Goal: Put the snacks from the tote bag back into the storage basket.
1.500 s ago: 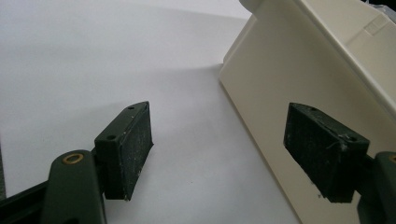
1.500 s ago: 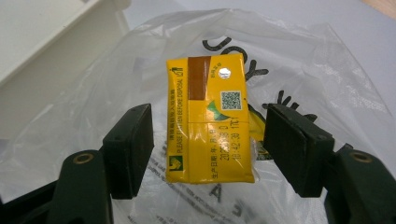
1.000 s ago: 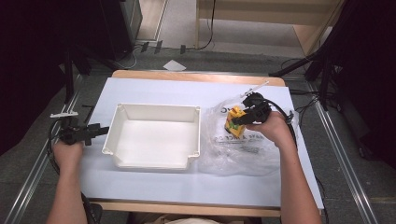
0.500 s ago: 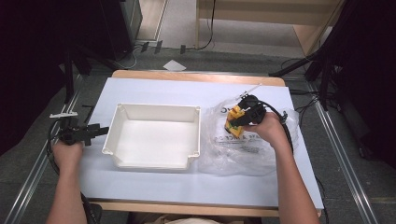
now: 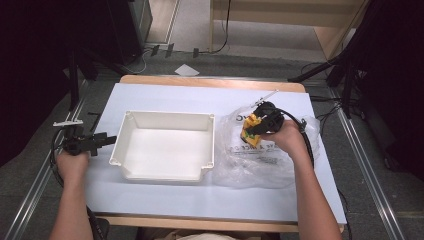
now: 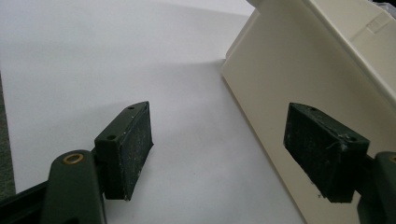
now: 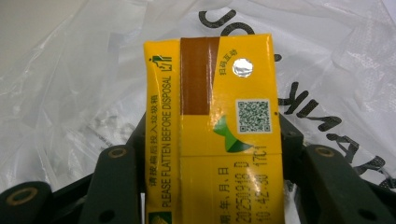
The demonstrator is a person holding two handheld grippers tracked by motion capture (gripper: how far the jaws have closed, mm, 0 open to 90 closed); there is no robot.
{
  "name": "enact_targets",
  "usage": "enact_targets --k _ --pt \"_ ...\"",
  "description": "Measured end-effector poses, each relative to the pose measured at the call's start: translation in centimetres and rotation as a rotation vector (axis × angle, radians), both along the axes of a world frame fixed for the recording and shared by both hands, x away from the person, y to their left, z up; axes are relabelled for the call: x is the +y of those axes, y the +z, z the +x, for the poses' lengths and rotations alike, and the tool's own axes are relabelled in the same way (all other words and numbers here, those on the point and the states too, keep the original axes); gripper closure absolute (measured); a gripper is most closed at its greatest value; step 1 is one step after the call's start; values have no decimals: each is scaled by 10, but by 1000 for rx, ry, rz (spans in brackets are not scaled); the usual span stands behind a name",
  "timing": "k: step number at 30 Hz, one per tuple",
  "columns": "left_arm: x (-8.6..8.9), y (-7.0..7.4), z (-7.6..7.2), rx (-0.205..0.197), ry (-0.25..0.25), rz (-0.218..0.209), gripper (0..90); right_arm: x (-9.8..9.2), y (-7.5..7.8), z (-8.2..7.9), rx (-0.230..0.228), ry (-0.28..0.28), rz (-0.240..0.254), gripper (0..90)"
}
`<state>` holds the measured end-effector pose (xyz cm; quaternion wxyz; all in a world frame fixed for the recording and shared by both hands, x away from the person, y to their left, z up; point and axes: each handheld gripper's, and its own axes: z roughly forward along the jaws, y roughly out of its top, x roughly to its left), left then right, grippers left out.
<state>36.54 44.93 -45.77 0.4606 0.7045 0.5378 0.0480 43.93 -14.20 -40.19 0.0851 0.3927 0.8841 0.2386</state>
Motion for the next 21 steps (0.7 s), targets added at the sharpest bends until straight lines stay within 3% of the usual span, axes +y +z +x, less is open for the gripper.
enact_targets --k 21 --pt "0 0 0 -3 3 -2 248 2 10 -1 -1 4 5 519"
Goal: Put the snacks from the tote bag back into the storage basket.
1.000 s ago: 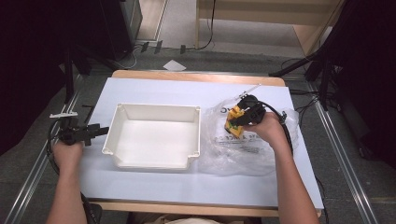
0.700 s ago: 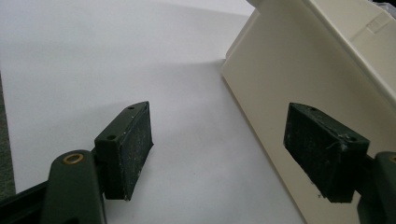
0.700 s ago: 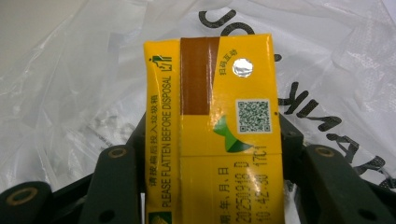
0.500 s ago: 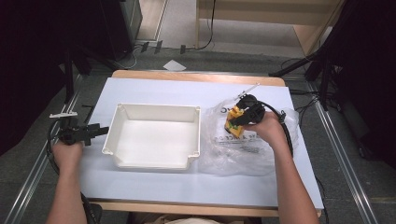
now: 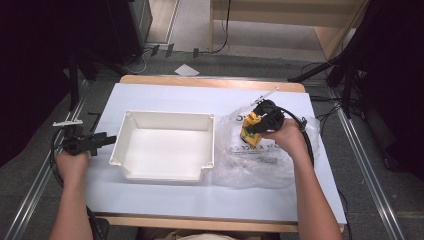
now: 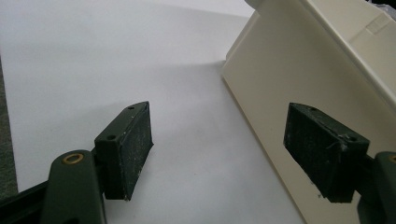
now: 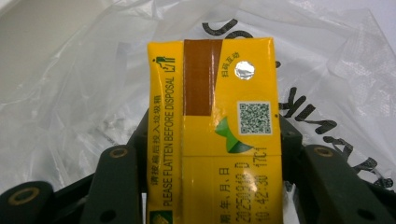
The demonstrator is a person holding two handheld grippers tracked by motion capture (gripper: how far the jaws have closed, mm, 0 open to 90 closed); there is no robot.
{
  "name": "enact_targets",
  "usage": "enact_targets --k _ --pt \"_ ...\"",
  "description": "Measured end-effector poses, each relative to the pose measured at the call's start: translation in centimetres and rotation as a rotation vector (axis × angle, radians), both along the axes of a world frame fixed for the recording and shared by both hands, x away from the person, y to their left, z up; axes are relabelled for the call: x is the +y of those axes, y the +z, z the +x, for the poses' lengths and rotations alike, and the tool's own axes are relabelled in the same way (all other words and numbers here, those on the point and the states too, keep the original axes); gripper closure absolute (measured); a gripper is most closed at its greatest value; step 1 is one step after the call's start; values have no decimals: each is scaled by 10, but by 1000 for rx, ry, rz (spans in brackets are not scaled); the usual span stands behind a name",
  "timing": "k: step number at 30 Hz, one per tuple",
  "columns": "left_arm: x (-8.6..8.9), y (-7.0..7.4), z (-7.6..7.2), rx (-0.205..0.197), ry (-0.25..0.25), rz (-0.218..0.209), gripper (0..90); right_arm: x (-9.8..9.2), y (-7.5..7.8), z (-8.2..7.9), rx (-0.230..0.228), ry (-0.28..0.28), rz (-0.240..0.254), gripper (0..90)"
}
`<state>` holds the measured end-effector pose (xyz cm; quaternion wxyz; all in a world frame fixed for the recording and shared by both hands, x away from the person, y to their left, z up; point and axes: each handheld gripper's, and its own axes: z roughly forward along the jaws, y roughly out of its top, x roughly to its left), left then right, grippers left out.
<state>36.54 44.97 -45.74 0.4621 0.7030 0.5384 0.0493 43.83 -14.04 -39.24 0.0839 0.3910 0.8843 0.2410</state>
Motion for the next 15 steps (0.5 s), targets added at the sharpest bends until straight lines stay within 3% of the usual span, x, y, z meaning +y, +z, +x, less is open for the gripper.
enact_targets --k 15 --pt "0 0 0 1 -4 0 248 7 21 -9 -17 14 19 519"
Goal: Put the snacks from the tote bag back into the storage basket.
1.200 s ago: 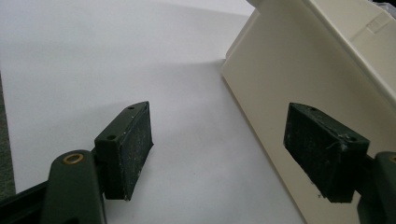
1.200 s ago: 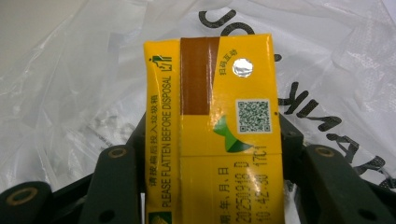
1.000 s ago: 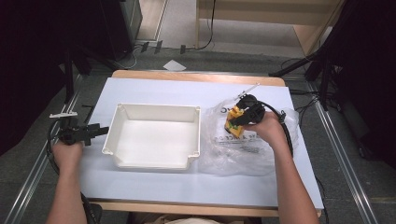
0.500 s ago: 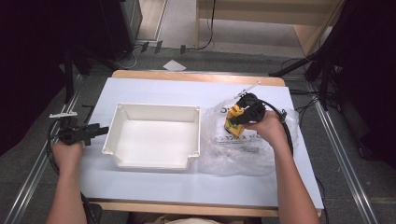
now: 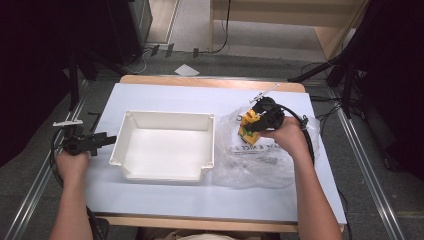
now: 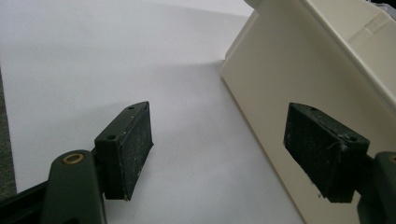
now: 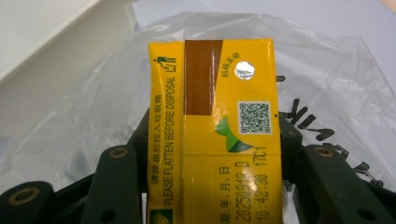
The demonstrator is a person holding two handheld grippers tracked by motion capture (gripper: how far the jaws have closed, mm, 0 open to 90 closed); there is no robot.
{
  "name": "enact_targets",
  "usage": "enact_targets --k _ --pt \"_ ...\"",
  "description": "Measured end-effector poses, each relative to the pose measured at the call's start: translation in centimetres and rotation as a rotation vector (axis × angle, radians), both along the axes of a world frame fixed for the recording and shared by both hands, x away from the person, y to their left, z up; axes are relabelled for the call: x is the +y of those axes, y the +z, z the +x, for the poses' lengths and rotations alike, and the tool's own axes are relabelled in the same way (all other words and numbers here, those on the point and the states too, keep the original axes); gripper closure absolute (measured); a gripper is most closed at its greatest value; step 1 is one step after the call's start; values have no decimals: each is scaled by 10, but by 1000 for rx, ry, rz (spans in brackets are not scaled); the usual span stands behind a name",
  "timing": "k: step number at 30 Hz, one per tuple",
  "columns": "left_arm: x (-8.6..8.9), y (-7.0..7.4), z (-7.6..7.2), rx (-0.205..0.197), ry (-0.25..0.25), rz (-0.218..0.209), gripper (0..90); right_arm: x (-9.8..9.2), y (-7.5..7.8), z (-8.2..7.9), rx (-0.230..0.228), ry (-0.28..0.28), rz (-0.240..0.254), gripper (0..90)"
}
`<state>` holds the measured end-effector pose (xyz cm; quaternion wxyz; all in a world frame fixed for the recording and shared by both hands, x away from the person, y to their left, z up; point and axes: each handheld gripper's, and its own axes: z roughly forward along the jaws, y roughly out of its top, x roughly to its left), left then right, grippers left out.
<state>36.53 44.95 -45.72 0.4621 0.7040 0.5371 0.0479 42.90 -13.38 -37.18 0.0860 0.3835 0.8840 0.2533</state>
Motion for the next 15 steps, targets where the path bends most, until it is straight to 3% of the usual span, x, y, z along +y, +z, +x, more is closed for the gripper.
enact_targets --k 15 --pt "0 -1 0 4 -2 3 248 6 16 -8 -4 21 18 520"
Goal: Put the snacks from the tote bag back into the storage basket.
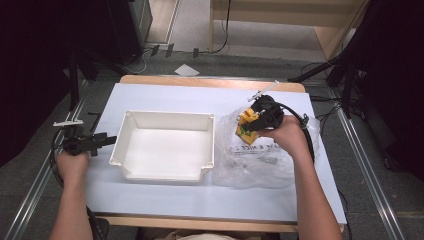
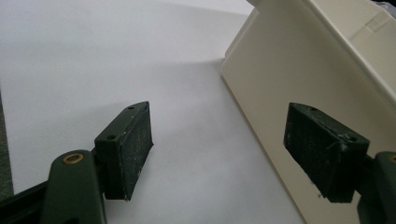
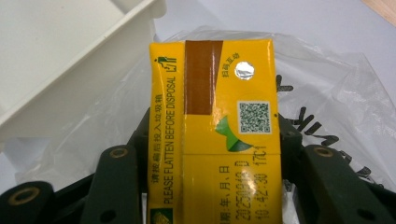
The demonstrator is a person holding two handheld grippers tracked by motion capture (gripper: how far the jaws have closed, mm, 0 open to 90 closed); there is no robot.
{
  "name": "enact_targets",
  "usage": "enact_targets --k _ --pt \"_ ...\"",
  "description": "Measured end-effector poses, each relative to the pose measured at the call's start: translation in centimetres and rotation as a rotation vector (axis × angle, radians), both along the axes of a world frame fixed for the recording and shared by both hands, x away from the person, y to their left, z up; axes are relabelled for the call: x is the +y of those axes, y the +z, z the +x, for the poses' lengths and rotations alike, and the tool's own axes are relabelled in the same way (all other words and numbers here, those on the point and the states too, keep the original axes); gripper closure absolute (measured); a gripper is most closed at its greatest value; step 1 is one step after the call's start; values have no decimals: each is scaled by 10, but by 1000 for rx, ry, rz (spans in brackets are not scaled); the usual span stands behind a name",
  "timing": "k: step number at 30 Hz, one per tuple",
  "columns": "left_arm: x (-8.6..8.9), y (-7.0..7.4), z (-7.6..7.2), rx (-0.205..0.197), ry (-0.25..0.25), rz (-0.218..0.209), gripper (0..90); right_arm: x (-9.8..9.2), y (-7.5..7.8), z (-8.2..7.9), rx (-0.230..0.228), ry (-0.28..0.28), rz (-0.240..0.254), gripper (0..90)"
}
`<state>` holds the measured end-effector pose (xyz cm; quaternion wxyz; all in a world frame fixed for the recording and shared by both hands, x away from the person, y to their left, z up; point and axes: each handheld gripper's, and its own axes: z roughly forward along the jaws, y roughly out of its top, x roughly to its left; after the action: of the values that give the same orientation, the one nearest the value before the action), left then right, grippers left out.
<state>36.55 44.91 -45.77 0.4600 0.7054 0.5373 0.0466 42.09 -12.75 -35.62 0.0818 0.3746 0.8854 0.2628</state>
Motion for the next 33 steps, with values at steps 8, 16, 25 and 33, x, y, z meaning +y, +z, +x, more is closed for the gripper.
enact_targets --k 8,16,25,33 --pt "0 0 0 2 2 -1 248 2 7 -2 -3 2 13 520" --pt "0 0 0 -1 1 -1 248 8 12 -3 1 9 11 521" --pt "0 0 0 0 2 -2 248 15 20 -3 -12 27 17 521" --pt "0 0 0 -2 3 -6 248 19 24 -3 -8 40 24 521"
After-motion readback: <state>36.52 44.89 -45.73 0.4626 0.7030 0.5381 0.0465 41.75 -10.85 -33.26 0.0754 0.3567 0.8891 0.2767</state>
